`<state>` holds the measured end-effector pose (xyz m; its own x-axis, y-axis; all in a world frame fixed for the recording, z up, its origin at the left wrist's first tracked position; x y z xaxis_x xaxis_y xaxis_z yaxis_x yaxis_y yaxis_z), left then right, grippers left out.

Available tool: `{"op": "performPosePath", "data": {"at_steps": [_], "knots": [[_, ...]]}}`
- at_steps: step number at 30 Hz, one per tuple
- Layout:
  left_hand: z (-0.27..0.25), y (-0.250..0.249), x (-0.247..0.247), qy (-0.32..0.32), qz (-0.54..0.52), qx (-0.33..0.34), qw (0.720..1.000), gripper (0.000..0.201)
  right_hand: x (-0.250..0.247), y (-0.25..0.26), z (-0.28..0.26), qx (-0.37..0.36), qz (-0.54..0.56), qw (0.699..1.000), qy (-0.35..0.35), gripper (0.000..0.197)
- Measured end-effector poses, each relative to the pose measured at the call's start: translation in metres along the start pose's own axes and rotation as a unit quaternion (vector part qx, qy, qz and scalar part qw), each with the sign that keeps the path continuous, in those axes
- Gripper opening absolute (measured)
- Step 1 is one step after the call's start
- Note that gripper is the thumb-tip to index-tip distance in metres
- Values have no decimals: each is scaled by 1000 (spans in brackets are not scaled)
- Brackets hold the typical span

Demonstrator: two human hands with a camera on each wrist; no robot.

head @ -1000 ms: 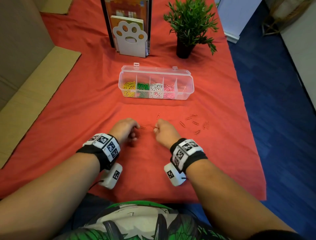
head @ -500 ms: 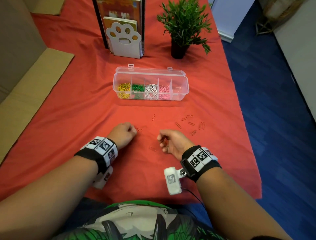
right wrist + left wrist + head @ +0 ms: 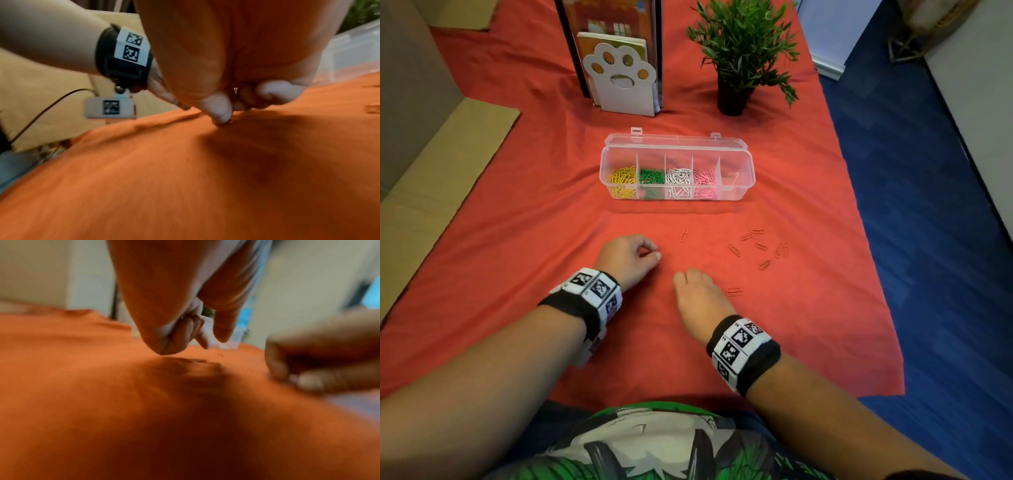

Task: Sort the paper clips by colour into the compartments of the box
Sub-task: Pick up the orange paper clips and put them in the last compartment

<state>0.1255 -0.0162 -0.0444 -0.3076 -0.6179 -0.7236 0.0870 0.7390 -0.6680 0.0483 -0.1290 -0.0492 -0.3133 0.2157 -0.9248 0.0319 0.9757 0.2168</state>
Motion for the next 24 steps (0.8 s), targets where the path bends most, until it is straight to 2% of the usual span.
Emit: {"op": "performPosePath", "data": {"at_steps": [1, 2, 3, 7, 9, 11, 12, 13, 14, 15, 16, 17, 18, 19, 20, 22, 23, 24], "knots": [[1, -3, 2, 14, 75, 45, 996, 14, -3, 4, -3, -9, -21, 999, -29, 27], [1, -5, 5, 25, 115, 74, 990, 18, -4, 7, -4, -13, -48, 997, -56, 30], [2, -5, 7, 27, 131, 94, 987, 18, -2, 8, -6, -10, -67, 996, -54, 31], [1, -7, 18, 46, 152, 111, 981, 12, 5, 9, -8, -4, -86, 995, -56, 28], [1, -8, 21, 47, 139, 112, 983, 10, 2, 6, -7, 5, -54, 998, -37, 28], [4, -8, 19, 46, 87, 77, 992, 11, 5, -7, 1, 16, 59, 997, 37, 22], [4, -4, 18, 50, 19, 31, 998, 12, 6, -15, 4, 38, 137, 986, 92, 18], [2, 0, 20, 58, -95, -30, 993, 14, 4, -23, 8, 62, 207, 969, 121, 16], [-2, 3, 25, 58, -232, -92, 967, 14, 0, -35, 11, 95, 283, 944, 137, 18], [-6, 2, 31, 56, -367, -148, 917, 10, -2, -47, 12, 136, 371, 906, 149, 21], [-10, -2, 35, 53, -481, -182, 856, 6, -4, -58, 11, 173, 462, 854, 163, 25], [-12, -10, 36, 60, -553, -192, 808, 6, -4, -67, 8, 199, 546, 794, 179, 27], [-13, -17, 36, 67, -601, -190, 773, 10, -4, -75, 6, 214, 620, 729, 193, 28], [-13, -22, 35, 71, -630, -188, 750, 17, -5, -83, 4, 224, 678, 669, 207, 26], [-11, -26, 34, 71, -647, -187, 735, 23, -6, -90, 3, 232, 720, 616, 221, 23], [-7, -32, 38, 67, -646, -196, 735, 27, -5, -103, -1, 257, 762, 543, 240, 24], [-5, -32, 41, 60, -625, -208, 750, 24, -3, -110, -2, 275, 768, 530, 234, 23], [-2, -30, 44, 48, -586, -217, 779, 24, -3, -116, -3, 292, 764, 531, 222, 22]]}}
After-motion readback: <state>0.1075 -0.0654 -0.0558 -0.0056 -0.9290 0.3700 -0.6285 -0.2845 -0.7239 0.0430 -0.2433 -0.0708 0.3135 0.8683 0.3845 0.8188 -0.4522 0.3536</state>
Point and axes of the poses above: each hand's wrist, its own z-axis towards the middle knuckle, its own x-axis out of the palm, y = z × x, the point moved 9 cm from there along z, towards the middle knuckle, and after that the axes turned 13 degrees about x, right-handed, at the moved point
